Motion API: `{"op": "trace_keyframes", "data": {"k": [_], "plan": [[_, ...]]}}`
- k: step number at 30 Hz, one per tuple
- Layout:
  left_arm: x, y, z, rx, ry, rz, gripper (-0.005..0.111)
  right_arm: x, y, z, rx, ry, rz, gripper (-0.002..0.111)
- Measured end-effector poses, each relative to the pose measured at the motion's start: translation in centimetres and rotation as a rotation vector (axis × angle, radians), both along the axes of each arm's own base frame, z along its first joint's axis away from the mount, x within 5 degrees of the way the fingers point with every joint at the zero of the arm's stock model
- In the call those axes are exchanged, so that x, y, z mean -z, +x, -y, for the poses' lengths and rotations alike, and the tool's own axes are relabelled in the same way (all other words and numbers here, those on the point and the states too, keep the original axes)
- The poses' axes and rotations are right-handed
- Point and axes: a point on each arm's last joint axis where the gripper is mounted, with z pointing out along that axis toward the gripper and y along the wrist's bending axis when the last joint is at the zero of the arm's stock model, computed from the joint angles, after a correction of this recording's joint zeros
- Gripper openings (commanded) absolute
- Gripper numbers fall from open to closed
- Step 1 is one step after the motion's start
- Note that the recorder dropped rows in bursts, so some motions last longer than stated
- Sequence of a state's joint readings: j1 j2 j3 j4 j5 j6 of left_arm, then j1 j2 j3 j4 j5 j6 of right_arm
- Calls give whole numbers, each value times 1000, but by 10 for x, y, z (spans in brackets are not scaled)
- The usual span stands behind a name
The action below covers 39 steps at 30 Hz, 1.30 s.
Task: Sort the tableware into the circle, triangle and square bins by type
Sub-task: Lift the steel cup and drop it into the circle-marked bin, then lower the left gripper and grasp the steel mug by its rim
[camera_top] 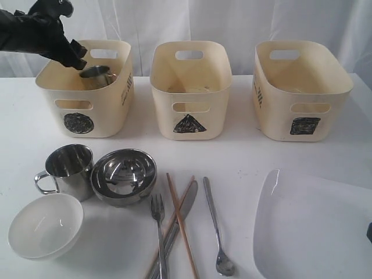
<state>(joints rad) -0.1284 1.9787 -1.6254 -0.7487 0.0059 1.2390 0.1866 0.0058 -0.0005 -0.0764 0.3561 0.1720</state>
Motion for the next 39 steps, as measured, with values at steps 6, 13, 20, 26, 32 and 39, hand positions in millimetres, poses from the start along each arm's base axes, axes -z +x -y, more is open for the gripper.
{"op": "trace_keyframes", "data": {"k": [6,13,20,26,32,39], "plan": [[-42,-23,5,56,-89,4,58,0,0,0,0,2,0,0],[-100,-75,13,164,-253,-100,0,0,0,0,0,2,0,0],[-103,-121,10,151,-228,-461,0,0,0,0,0,2,0,0],[-53,-139,-14,-176,-132,-816,0,0,0,0,0,2,0,0],[-20,-149,-19,-249,-104,-935,8,0,0,0,0,2,0,0],[18,-151,-12,-147,-103,-1009,63,0,0,0,0,2,0,0]]}}
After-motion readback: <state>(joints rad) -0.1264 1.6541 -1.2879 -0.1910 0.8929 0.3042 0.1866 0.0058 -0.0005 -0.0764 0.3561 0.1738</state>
